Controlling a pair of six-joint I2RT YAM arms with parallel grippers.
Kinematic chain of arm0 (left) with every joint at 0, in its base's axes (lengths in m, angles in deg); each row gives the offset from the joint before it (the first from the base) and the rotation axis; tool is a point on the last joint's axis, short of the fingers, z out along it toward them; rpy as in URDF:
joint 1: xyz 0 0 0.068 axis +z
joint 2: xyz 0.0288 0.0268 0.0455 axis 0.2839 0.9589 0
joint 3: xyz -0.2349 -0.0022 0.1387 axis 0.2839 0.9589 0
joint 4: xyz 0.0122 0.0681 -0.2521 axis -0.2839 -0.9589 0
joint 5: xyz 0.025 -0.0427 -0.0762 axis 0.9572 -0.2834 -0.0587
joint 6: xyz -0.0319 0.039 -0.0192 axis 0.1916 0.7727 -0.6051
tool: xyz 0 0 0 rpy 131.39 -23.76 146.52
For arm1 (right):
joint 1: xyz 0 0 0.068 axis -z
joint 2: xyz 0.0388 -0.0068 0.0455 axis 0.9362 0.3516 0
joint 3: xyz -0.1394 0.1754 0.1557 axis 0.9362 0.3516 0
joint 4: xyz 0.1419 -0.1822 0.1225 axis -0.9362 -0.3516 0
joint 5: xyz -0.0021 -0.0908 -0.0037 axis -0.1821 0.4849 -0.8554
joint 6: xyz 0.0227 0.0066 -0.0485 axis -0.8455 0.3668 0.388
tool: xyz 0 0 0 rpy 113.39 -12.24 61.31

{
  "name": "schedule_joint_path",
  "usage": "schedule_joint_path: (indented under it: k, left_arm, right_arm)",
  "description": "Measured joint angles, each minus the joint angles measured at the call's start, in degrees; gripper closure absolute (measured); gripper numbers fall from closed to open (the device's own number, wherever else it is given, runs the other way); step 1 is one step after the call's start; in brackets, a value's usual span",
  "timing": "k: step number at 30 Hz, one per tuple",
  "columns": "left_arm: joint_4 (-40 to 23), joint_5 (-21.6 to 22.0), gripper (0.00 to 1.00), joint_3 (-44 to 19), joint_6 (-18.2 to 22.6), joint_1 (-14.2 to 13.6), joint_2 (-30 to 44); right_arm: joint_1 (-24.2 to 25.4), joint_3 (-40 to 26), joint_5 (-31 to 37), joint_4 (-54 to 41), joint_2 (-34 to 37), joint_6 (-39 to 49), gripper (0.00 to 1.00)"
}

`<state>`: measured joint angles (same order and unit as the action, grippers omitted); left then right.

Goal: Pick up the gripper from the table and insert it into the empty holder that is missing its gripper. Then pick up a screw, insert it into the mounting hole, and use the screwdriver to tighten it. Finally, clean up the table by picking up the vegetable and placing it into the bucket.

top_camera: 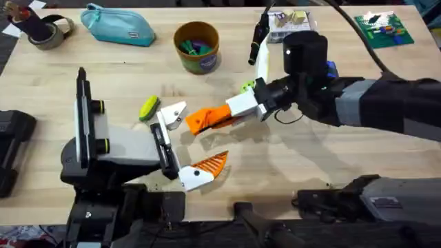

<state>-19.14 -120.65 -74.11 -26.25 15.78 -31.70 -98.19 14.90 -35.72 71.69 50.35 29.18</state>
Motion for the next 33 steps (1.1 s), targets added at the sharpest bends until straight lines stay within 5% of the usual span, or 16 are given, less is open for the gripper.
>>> schedule_joint_path:
  k: [21,30,33]
  left_arm:
    - [-0.01,-0.02,0.015,0.0,0.0,0.0,0.0]
    - [-0.03,-0.21,0.015,0.0,0.0,0.0,0.0]
    - [-0.03,-0.22,0.015,0.0,-0.01,0.0,0.01]
  right_arm:
    - [-1.45,0.19,2.54,2.71,0.0,-0.7,0.986]
    - [-2.28,7.73,5.77,32.42,-0.33,-15.17,0.987]
    - [-2.27,9.73,6.59,34.03,-0.5,-19.83,0.986]
